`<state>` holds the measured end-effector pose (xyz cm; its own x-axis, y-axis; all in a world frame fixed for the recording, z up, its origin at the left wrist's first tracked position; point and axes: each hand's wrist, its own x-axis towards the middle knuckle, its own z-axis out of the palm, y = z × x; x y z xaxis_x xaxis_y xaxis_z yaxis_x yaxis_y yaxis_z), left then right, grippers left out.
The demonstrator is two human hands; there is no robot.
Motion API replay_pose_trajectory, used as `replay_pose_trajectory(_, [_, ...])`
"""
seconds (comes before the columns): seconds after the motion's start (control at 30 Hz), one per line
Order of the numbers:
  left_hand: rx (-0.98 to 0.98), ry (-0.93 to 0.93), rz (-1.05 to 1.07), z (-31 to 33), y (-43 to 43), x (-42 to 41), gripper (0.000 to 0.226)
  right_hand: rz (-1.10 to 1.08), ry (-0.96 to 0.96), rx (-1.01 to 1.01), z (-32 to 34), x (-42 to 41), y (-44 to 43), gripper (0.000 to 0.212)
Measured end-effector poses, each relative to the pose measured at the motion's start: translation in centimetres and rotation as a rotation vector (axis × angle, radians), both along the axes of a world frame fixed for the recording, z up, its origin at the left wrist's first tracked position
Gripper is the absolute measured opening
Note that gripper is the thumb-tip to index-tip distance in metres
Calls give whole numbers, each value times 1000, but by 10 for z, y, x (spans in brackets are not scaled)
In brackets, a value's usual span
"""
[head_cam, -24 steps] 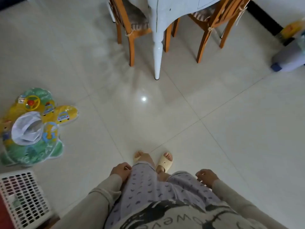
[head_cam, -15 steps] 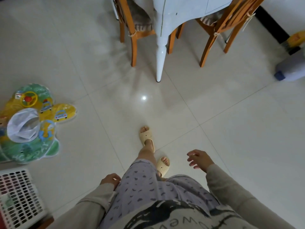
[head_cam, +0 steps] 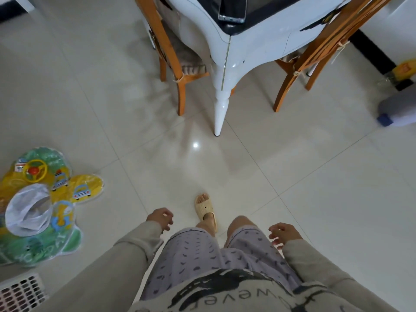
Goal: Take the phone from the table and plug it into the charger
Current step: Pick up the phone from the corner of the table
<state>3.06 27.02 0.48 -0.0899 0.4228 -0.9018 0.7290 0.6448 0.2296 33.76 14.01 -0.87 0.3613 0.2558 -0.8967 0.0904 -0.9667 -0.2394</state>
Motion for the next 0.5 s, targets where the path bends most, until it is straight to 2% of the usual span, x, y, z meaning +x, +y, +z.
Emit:
replay_pose_trajectory(0.1, [50, -72, 25, 10, 53, 24, 18, 32, -54, -16, -4, 13, 10, 19])
replay_pose_trajectory(0.27, [78, -176, 111, 19, 108, 53, 20, -7, -60, -67, -3, 36, 39, 14])
replay_pose_trajectory(0.37, [61, -179, 134, 14, 125, 62, 27, -52, -34, -71, -3, 51, 76, 10])
replay_pose_trajectory(0.5, [18, -101, 199, 4, 138, 66, 25, -50, 23, -48, -2, 77, 144, 9])
